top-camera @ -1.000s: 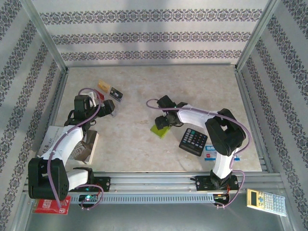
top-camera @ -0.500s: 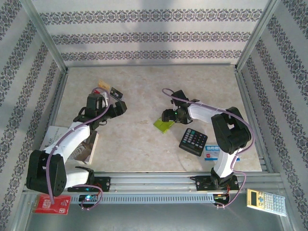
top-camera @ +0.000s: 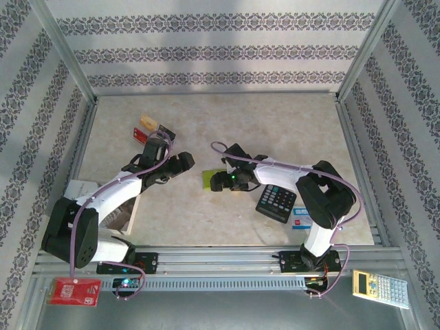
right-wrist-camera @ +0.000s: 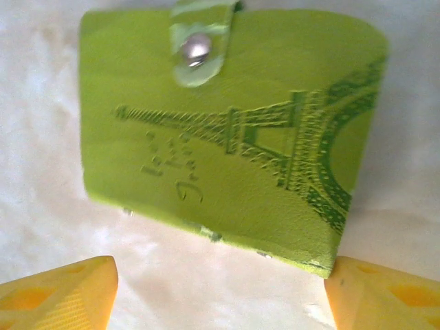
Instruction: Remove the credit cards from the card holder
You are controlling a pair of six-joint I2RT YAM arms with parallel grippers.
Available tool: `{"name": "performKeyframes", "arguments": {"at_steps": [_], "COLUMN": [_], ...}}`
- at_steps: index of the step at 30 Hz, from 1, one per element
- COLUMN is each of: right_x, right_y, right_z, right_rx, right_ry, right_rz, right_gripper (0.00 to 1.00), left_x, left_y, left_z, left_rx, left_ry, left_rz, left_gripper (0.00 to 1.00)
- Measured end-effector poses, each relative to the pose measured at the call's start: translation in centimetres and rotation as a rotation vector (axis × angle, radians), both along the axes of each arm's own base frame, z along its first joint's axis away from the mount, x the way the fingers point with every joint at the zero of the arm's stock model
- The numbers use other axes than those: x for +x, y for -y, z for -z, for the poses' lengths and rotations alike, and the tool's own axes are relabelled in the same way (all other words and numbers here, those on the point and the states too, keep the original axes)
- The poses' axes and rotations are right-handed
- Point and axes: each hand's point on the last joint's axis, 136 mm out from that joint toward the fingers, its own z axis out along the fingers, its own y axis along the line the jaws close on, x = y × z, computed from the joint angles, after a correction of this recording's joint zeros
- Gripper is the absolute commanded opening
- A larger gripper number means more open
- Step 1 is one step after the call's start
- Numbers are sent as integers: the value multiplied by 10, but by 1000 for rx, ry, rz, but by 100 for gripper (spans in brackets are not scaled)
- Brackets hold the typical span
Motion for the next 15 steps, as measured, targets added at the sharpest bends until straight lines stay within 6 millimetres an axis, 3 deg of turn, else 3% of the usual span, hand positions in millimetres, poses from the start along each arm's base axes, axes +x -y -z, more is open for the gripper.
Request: {"name": "performKeyframes", "arguments": {"at_steps": [3,9,12,15], "right_x": [6,48,73,91], "right_y": [3,35,38,26], "right_z": [-7,-40,-37,-26], "right_rx": [5,37,34,38], "right_ry": [28,140,149,134], "right_rz": [18,120,134,115], "right_gripper": [77,71,64,60], "left_x": [-7,-30,-36,-41], "left_y": [8,32,44,55], "left_z": [10,34,44,53], "left_rx": [-17,-49,-69,-92], "left_ry": [-38,-129,-166,-197], "left_rz": [-14,-30,-36,-47], "left_gripper": [73,58,56,53]}}
